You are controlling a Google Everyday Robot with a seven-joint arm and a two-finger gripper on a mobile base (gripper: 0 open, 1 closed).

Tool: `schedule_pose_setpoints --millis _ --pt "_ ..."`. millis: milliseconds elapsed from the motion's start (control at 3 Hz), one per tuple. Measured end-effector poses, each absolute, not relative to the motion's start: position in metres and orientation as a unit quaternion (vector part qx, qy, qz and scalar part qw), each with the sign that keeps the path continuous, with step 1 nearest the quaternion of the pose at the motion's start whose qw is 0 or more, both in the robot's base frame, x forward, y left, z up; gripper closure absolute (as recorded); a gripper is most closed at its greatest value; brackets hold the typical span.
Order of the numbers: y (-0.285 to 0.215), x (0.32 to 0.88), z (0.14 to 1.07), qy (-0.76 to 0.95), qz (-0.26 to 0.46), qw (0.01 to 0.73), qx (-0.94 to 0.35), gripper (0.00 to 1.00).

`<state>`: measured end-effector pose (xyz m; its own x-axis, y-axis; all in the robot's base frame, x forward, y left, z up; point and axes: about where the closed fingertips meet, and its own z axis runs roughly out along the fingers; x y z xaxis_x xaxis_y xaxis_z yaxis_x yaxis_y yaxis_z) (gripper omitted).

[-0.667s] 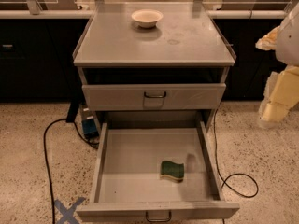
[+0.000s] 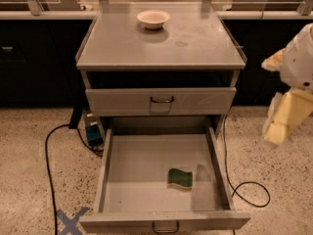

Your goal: Pick sponge from middle drawer and place on counter

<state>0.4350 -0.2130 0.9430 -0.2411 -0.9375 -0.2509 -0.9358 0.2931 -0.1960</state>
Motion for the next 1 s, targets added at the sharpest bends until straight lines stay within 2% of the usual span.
schedule_pose_setpoints --millis 667,1000 --pt "-0.191 0.426 0.797 0.801 0.073 0.163 -0.571 0.00" --pt "-0.171 0.423 0.721 0.799 0.085 0.159 -0.574 0.00"
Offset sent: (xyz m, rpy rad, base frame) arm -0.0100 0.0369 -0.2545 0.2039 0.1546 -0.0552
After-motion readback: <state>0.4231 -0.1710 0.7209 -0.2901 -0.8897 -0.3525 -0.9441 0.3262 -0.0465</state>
